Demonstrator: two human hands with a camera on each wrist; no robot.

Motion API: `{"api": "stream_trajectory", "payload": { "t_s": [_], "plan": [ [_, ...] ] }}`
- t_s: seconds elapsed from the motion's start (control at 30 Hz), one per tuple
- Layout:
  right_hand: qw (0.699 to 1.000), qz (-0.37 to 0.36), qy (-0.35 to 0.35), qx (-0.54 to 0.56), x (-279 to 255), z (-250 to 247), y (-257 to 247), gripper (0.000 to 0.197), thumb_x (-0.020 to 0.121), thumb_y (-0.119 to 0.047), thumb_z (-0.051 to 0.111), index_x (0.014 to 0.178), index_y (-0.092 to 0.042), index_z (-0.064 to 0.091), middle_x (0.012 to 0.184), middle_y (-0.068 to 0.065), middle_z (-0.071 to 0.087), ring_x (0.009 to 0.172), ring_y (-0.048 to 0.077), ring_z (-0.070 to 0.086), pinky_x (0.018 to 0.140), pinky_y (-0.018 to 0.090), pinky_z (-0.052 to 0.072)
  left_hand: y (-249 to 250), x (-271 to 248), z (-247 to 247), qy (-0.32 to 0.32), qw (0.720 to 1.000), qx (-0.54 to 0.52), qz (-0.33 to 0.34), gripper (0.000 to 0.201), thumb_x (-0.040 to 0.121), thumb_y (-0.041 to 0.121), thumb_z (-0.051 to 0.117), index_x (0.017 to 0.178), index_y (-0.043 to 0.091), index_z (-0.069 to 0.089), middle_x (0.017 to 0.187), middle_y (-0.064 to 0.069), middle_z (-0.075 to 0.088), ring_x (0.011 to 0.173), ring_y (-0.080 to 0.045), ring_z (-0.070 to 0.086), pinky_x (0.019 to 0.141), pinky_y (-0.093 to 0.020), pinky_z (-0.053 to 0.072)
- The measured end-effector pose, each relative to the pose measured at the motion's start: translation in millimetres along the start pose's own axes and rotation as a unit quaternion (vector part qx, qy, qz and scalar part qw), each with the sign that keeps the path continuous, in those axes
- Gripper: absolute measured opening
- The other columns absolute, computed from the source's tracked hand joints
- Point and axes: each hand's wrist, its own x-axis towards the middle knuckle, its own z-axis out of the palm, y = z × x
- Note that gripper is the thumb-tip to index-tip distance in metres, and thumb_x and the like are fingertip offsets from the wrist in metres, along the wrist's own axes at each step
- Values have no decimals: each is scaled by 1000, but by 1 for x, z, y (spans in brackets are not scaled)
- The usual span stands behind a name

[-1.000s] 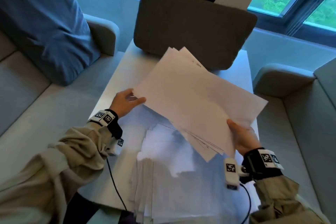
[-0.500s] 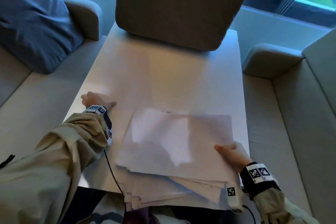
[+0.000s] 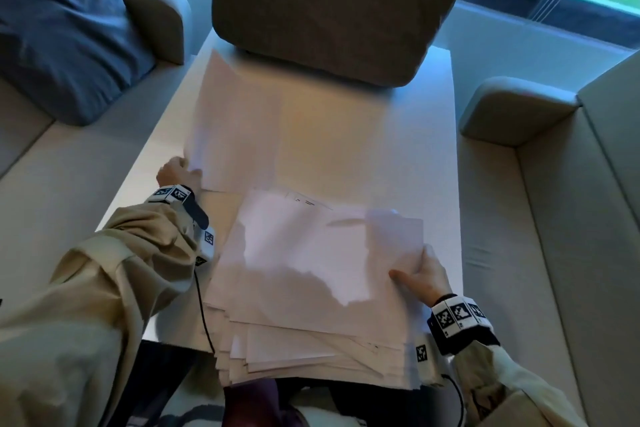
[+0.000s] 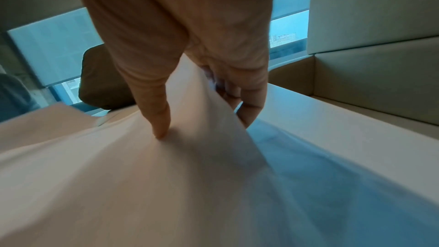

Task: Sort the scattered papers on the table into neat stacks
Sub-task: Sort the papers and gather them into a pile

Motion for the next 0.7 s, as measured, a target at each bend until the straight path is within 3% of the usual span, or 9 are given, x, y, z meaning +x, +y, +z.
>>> {"api": "stream_trajectory", "payload": {
  "t_s": [0.07,0.13,0.2,0.23,0.27,0.4,0.53,0.63,0.7],
  "plan": [
    [1000,0,1,8,4,1,2,74,71,-18,79,131,-9,36,122,15,58,110,30,56,94,35,46,8,-6,-10,77,994,-64,46,36,88,14,58,119,-4,54,116,-29,59,106,-41,54,91,-41,41],
    [1000,-1,1,17,8,2,5,87,70,-18,81,139,-10,29,126,16,57,113,31,56,99,37,45,20,-14,-25,149,975,-123,113,35,89,17,58,118,-1,55,99,-26,63,86,-31,58,83,-36,40],
    [1000,-2,-4,20,10,0,7,89,71,-18,80,142,-10,25,127,16,56,114,31,55,101,38,43,37,-27,-47,204,943,-188,186,11,88,23,58,97,17,60,68,-1,55,59,-9,44,69,-31,37],
    [1000,-1,-7,21,11,-1,8,88,73,-18,79,142,-10,25,127,15,56,114,30,55,101,38,43,46,-36,-57,216,927,-216,218,6,87,27,58,85,29,53,63,10,47,56,-1,39,65,-30,36],
    [1000,-3,-9,26,12,-2,9,86,75,-18,78,143,-9,25,127,13,56,114,29,55,101,37,43,56,-46,-67,224,912,-242,246,15,86,28,57,79,36,46,64,16,44,56,0,38,64,-28,38],
    [999,2,-18,38,21,-8,14,79,78,-22,75,141,-8,31,117,12,58,109,29,57,98,44,46,89,-98,-89,191,866,-312,340,18,89,25,59,84,39,49,74,25,54,68,1,49,69,-19,43],
    [997,6,-27,76,27,-16,17,64,82,-22,72,135,-11,38,91,-1,53,93,25,58,71,42,56,103,-135,-83,161,840,-340,391,18,92,23,59,90,38,49,77,33,58,72,10,49,69,-15,42],
    [986,17,-14,163,30,-25,21,45,92,-20,59,131,-4,43,100,8,57,86,24,58,68,44,56,101,-142,-63,126,836,-372,382,16,93,17,55,97,32,52,84,24,61,77,10,52,73,-15,44],
    [975,30,5,218,29,-31,24,33,98,-23,48,124,-3,49,108,15,57,86,23,58,61,36,52,93,-143,-44,87,854,-375,350,15,93,15,54,102,28,53,91,17,61,80,6,56,75,-17,47]
  ]
}}
